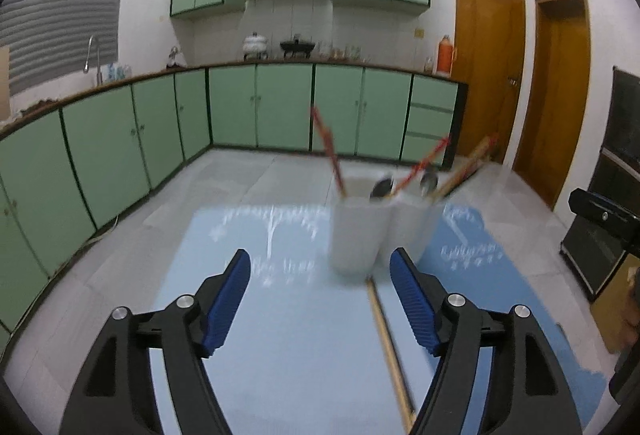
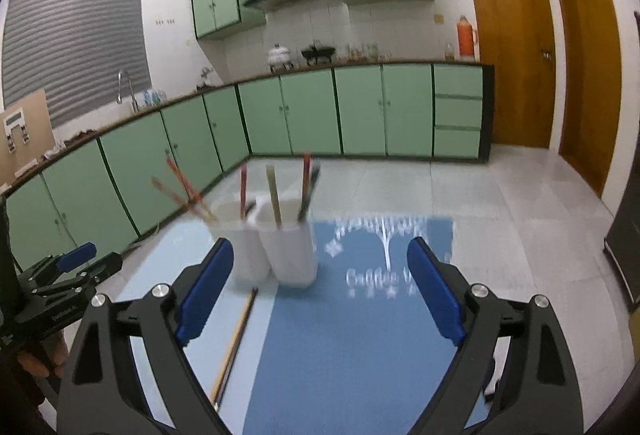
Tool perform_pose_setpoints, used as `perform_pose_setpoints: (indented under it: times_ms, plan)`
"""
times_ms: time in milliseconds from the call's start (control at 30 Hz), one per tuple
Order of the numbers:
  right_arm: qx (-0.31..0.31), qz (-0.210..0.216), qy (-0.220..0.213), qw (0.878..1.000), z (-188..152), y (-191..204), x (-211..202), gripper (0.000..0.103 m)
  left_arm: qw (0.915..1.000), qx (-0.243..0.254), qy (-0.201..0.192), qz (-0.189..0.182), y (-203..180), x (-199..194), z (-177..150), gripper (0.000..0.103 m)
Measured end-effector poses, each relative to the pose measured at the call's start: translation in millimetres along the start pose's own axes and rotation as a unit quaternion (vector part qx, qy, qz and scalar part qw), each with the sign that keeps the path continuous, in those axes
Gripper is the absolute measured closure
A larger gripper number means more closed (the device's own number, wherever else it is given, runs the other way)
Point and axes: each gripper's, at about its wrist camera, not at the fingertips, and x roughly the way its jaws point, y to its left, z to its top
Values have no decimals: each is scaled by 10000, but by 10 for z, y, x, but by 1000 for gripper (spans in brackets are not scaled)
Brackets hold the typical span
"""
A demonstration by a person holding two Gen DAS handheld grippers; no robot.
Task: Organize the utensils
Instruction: 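Withdraw both tools from the holder back over the last two chopsticks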
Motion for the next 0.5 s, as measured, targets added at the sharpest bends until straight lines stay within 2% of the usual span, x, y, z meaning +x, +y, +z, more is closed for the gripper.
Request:
perform_pose_setpoints:
  times_ms: [300, 500]
  plan:
    - [-28, 17, 439, 9990, -863, 349, 55, 17, 9981, 36, 599, 136, 89, 60, -616, 30]
    - [-8, 102, 595, 9982, -1212, 608, 80, 21, 9978, -76, 615, 241, 167, 5, -802, 30]
